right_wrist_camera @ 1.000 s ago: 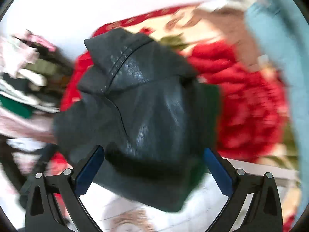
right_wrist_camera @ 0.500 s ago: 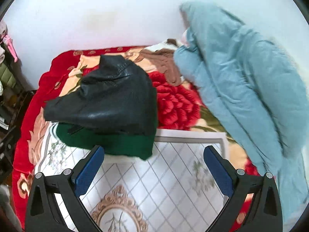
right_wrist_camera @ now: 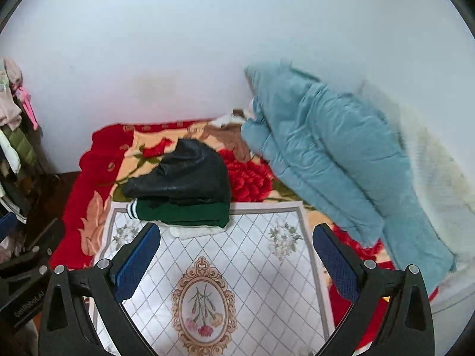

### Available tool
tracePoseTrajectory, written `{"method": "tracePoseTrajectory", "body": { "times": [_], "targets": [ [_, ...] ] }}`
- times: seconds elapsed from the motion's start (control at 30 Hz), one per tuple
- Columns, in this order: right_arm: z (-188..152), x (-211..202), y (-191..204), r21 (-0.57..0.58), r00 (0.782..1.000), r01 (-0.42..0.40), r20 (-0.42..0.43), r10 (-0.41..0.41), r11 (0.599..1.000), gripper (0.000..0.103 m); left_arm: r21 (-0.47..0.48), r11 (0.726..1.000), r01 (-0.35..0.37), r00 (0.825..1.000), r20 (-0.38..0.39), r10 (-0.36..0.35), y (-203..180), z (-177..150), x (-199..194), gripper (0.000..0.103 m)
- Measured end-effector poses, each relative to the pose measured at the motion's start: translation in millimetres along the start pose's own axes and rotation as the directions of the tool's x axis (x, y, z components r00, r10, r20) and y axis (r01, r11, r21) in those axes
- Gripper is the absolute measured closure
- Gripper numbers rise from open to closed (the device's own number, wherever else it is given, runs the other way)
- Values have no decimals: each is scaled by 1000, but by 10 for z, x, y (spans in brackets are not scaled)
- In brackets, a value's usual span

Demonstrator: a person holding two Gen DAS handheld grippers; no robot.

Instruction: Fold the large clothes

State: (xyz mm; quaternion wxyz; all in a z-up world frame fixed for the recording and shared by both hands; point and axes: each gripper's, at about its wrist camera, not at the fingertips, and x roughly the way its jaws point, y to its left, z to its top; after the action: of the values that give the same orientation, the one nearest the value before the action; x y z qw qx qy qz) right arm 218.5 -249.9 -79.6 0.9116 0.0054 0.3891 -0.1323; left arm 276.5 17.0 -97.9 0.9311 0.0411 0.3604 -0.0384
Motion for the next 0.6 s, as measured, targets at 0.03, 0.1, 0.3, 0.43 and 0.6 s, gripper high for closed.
{"method": "tracePoseTrajectory", "body": {
  "times": [0.03, 0.1, 0.3, 0.43, 0.6],
  "targets": [
    [-17, -213, -5, -2, 1000, 0, 16, 0, 1000, 0, -1, 1000, -1, 1000, 11, 1, 28, -23, -145, 0],
    [-40, -512, -28, -4, 999, -4, 35, 4, 1000, 0, -2, 1000, -3, 1000, 21, 3, 51, -33, -350, 0],
    [-125, -1259, -130, -15, 996, -45, 81, 46, 999, 0, -5, 1000, -22, 999, 42, 22, 26, -93, -864, 0],
    [-186, -1567, -231, 0, 994, -71, 80, 70, 998, 0, -30, 999, -33, 999, 27, 33, 33, -148, -1089, 0],
    [-246, -1815, -331, -2, 992, -93, 80, 93, 996, 0, -50, 997, -62, 998, 16, 63, 29, -191, -1273, 0]
  ]
}}
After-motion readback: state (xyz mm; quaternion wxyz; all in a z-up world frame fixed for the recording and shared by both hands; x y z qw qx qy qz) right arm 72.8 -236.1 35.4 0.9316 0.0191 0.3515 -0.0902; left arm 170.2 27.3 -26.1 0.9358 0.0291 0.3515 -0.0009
